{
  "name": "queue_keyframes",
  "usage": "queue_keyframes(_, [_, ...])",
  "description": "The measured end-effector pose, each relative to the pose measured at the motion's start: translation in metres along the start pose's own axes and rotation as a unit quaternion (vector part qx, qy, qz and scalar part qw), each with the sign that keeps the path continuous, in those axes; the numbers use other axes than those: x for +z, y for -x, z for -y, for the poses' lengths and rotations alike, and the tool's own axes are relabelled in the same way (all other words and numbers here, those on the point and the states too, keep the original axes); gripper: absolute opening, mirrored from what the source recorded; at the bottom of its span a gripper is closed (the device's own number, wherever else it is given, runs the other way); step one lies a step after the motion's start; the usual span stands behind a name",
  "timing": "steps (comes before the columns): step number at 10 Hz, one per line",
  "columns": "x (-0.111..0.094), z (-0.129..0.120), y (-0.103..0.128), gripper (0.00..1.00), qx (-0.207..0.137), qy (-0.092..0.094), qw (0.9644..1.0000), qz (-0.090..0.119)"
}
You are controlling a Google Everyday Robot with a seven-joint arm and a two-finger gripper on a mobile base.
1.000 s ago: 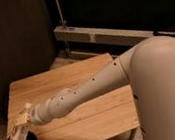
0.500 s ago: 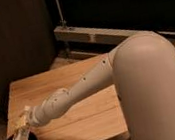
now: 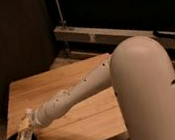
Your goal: Place the bottle in the ceramic bowl
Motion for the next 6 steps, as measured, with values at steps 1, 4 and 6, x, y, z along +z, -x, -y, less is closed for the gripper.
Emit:
queue_keyframes(1, [-0.0005, 0.0019, 0.0009, 0.76, -0.001, -0.001, 1.0, -0.001])
queue_keyframes(4, [-0.0001, 0.0014, 0.0, 0.8, -0.008, -0.003, 1.0, -0.003])
queue_keyframes(6, [0.0011, -0.0001, -0.0012, 0.8, -0.009, -0.002, 0.9999, -0.005])
